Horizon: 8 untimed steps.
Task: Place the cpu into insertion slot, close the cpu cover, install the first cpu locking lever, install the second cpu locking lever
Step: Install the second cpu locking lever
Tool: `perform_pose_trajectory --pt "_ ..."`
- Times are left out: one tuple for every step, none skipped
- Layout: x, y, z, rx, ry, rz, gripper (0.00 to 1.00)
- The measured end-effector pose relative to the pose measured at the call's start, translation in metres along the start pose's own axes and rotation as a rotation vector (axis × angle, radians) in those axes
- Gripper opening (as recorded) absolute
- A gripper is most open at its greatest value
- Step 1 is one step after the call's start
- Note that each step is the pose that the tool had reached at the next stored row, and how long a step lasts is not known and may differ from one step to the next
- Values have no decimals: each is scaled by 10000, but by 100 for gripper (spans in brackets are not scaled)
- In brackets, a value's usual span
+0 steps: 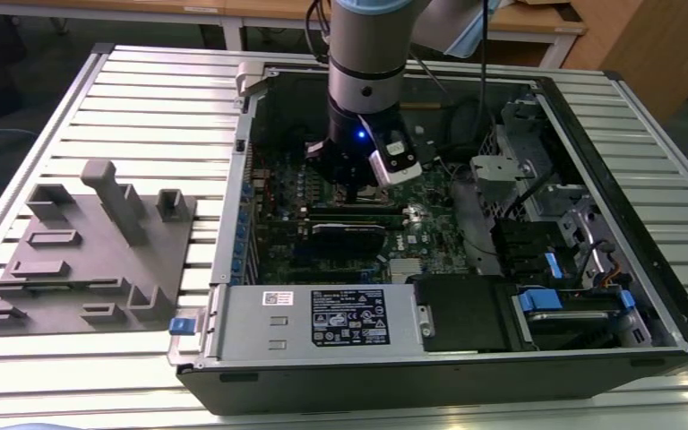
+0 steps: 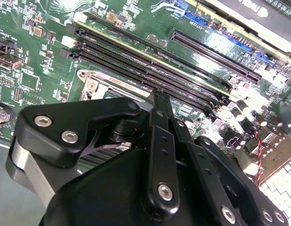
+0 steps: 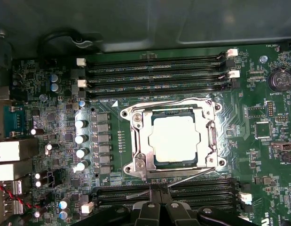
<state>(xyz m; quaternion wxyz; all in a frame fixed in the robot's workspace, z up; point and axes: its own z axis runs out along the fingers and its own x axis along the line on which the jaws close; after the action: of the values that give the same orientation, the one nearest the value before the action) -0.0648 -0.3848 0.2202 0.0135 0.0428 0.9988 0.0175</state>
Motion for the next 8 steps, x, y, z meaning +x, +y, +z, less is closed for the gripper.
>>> perform_pose_trajectory --pt "3 0 0 0 0 2 11" --pt "8 0 1 -1 -2 3 11" --pt "13 -1 3 -3 -2 1 11" --pt "21 -2 4 -2 -2 1 11" --pt "27 -2 5 0 -1 1 11" --pt "33 -3 7 -1 -2 1 11" --pt "40 -4 9 -1 -1 0 11" --pt "48 -4 11 -1 -2 1 11"
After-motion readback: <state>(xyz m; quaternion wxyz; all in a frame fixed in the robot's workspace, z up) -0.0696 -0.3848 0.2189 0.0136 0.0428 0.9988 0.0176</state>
